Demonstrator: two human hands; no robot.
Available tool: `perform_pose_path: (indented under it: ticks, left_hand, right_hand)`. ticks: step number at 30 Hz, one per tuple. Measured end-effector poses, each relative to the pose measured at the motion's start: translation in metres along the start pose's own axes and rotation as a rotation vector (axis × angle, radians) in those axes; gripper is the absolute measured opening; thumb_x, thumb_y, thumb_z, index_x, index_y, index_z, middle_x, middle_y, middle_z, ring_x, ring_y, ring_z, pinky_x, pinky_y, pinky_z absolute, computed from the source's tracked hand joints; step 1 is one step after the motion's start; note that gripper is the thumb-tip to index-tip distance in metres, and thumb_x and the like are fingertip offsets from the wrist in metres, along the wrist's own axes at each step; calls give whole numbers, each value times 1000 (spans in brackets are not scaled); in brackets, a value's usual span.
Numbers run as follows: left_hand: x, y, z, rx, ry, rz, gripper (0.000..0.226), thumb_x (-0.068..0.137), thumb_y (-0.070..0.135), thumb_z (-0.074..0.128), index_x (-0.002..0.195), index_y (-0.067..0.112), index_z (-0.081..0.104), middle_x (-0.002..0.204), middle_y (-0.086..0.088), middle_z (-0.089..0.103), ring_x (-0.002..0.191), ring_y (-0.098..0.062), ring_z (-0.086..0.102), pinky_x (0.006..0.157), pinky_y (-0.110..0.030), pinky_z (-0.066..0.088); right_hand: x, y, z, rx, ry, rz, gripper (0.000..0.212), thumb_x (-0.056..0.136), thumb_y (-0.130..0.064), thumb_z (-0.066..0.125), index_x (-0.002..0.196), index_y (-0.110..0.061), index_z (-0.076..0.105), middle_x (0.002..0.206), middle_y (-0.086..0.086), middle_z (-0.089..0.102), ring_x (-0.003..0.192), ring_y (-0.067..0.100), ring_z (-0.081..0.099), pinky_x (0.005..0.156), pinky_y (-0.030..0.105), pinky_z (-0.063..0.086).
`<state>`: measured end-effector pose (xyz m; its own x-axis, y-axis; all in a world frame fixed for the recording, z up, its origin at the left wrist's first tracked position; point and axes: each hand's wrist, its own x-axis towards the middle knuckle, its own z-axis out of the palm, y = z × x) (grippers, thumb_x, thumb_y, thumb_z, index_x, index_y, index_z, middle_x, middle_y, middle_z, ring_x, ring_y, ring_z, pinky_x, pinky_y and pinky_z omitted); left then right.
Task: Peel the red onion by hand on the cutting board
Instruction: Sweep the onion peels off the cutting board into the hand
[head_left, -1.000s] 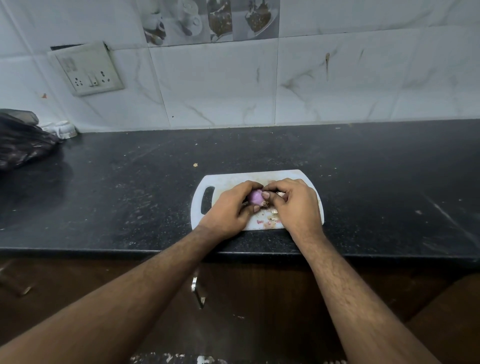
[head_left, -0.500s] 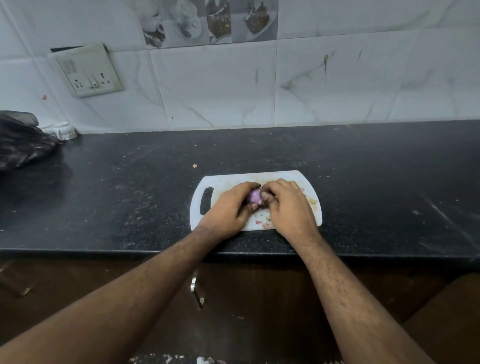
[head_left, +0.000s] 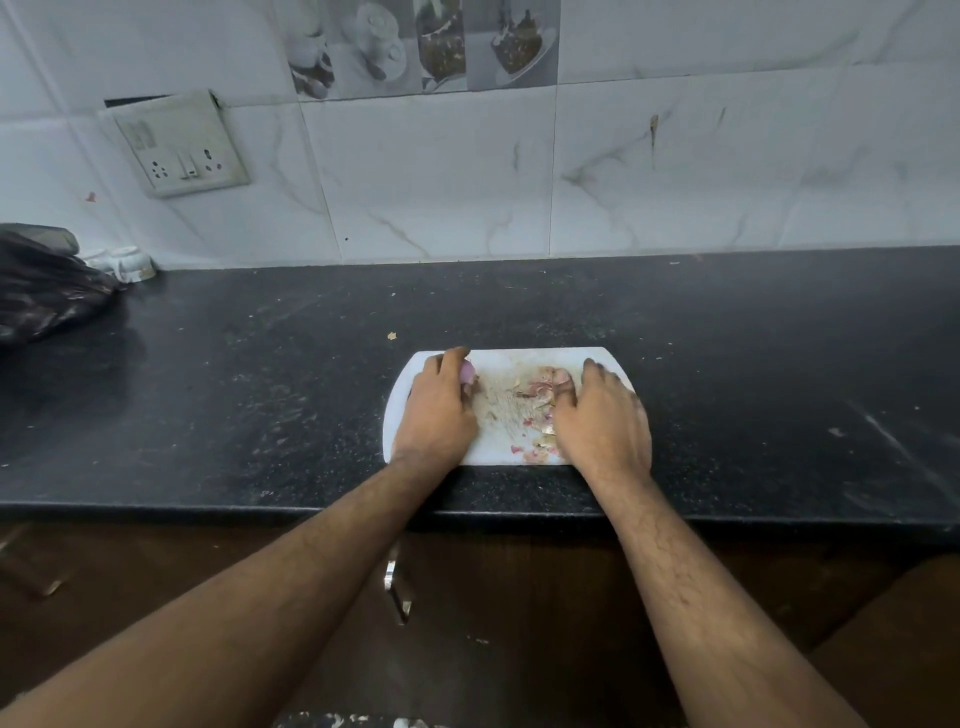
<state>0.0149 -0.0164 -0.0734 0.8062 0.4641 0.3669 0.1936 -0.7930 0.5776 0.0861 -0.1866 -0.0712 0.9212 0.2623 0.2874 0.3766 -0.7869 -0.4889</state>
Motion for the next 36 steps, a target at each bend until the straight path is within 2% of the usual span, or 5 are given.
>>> perform_pose_path:
  ticks: [6, 12, 23, 30, 36]
  left_hand:
    - [0, -1, 2, 14, -61, -12, 58, 99, 6, 44, 155, 19, 34, 155, -6, 39, 137, -27, 46, 113, -44, 43]
    - [-3, 3, 1, -15, -47, -31, 56, 98, 0, 44, 150, 18, 37, 147, -9, 39, 125, -28, 54, 108, -45, 47]
    - [-2, 2, -2, -152, 98, -80, 25, 102, 4, 41, 123, 15, 48, 114, 1, 36, 81, -14, 50, 79, -28, 41]
    - [-1, 2, 2, -83, 72, -59, 20, 104, 8, 39, 122, 15, 44, 112, 1, 33, 78, -21, 54, 73, -38, 45]
    - [0, -1, 4, -12, 54, -32, 25, 104, 8, 40, 127, 17, 45, 120, -8, 43, 85, -25, 57, 73, -37, 47]
  right_hand:
    - [-10, -10, 2, -111, -140, -280, 53, 111, -39, 24, 154, -11, 38, 156, 4, 47, 140, 23, 47, 114, 40, 37]
    - [4, -5, -9, 422, 43, -64, 40, 111, -40, 35, 120, -16, 65, 119, 5, 67, 104, 17, 62, 82, 30, 43]
    - [30, -22, 6, 270, -531, -338, 53, 107, -58, 29, 144, -31, 55, 144, -11, 59, 131, 13, 55, 112, 43, 43]
    - [21, -10, -8, 447, -669, -415, 50, 101, -66, 30, 131, -46, 64, 137, -21, 63, 128, 4, 57, 115, 39, 41]
    - [1, 6, -15, 55, -603, -779, 63, 98, -70, 33, 146, -32, 50, 152, -17, 39, 126, 4, 53, 98, 27, 49]
